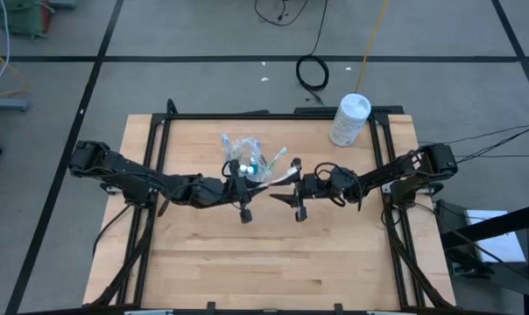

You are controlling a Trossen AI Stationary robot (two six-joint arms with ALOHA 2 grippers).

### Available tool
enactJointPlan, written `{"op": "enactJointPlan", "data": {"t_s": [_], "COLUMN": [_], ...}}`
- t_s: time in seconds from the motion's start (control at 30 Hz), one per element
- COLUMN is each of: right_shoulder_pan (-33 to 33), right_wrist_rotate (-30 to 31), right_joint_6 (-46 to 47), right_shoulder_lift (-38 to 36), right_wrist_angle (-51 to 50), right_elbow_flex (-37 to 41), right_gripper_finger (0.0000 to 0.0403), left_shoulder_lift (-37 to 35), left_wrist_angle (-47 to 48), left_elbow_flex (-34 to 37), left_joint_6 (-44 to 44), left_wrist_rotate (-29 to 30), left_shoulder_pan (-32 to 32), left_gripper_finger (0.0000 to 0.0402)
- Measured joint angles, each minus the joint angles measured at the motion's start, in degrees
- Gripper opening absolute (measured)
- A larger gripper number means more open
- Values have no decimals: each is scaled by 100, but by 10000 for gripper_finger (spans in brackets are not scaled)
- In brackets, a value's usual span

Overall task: Pick & Place toothbrushing station
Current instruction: Put the orange toothbrush into the transparent organizer

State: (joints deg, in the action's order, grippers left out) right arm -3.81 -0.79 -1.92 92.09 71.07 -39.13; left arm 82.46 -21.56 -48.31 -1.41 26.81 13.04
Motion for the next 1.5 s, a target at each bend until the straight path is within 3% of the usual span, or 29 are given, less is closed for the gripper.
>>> {"op": "enactJointPlan", "data": {"t_s": [0.27,0.63,0.8,1.07,1.3,1.5], "right_shoulder_pan": [9,-2,0,4,-2,-2], "right_wrist_rotate": [-63,-64,-56,-36,210,230], "right_joint_6": [-49,-14,97,87,-32,-300], "right_shoulder_lift": [0,-7,-7,-7,-11,-11], "right_wrist_angle": [174,826,820,785,623,361], "right_elbow_flex": [0,2,2,2,-2,-4], "right_gripper_finger": [166,158,122,18,22,15], "left_shoulder_lift": [-2,0,0,0,9,9], "left_wrist_angle": [4,47,81,88,85,158], "left_elbow_flex": [0,-2,0,0,9,9], "left_joint_6": [4,151,151,17,-9,42], "left_wrist_rotate": [-123,-157,-171,-183,-95,110], "left_shoulder_pan": [-33,-136,-142,-140,-138,-135], "left_gripper_finger": [12,15,16,18,28,88]}}
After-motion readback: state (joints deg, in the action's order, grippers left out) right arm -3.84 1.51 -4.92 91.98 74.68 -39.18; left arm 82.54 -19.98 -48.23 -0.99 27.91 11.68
